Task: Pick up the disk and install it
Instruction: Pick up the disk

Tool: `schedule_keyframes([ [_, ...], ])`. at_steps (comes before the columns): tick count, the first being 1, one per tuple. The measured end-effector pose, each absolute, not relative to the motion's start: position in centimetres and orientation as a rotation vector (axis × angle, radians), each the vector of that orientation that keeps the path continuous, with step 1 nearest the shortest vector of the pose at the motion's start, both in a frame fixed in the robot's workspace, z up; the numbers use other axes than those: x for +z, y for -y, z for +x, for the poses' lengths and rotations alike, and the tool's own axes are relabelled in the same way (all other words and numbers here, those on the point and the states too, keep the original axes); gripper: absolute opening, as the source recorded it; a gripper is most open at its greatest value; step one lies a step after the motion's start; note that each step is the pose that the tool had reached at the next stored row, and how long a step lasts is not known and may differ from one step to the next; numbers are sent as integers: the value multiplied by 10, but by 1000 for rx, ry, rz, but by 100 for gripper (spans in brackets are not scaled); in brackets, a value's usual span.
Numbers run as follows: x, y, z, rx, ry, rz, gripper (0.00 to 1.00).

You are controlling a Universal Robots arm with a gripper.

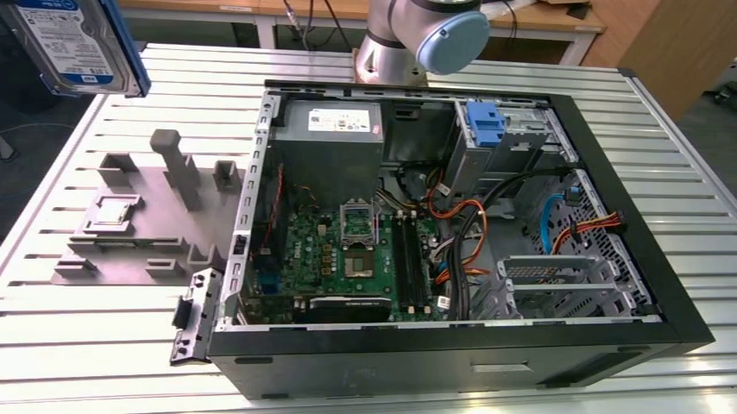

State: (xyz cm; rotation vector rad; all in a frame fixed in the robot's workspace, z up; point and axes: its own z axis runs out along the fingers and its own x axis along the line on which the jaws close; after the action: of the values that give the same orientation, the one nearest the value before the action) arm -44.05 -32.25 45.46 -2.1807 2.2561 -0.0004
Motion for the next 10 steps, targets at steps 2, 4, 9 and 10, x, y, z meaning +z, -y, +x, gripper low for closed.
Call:
schedule_keyframes([
  [2, 456, 323, -441, -2, -2257, -2181, 37],
  [4, 458, 323, -441, -2, -2257, -2182, 37],
  [9, 463, 323, -441, -5, -2258, -2183, 37],
  [10, 464, 323, -441, -5, -2258, -2183, 37],
])
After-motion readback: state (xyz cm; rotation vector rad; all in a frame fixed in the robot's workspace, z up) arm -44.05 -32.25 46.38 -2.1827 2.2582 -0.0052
